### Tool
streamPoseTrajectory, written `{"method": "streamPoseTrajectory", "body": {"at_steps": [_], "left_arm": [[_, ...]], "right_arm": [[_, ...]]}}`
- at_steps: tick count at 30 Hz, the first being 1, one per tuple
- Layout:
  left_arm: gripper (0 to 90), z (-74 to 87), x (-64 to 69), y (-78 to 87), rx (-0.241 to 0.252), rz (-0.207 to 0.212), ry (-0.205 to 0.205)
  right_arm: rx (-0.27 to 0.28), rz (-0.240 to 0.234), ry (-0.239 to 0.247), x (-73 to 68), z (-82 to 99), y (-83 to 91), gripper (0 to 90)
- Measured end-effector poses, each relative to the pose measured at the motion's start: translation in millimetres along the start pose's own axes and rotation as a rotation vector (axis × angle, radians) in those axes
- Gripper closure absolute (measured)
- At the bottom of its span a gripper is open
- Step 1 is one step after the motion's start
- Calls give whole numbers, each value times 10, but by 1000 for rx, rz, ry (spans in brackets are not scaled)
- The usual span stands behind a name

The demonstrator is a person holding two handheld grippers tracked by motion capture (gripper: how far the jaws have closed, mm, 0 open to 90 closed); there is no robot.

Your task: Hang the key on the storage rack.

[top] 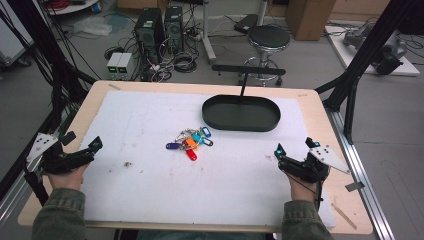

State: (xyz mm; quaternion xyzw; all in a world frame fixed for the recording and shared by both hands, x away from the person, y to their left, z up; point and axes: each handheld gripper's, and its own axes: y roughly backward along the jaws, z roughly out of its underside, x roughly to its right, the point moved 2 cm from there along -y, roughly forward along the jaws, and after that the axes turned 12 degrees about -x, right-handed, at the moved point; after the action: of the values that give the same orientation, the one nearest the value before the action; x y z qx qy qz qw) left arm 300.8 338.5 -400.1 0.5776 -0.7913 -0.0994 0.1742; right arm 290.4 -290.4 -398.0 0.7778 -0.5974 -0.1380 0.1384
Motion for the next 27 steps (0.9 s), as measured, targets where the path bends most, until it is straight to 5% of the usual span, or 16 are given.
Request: {"method": "streamPoseTrajectory", "body": {"at_steps": [9, 14, 21, 27], "left_arm": [[17, 5, 29, 4, -32, 27, -3], [17, -47, 61, 8, -63, 38, -37], [17, -136, 242, -59, -95, 85, -99], [17, -173, 340, -147, -118, 113, -112]], "right_arm": [[-20, 1, 24, -31, 15, -25, 4], [-17, -18, 18, -29, 13, -33, 5], [-14, -35, -2, -29, 8, -39, 5], [-10, -32, -4, -19, 5, -35, 5]]}}
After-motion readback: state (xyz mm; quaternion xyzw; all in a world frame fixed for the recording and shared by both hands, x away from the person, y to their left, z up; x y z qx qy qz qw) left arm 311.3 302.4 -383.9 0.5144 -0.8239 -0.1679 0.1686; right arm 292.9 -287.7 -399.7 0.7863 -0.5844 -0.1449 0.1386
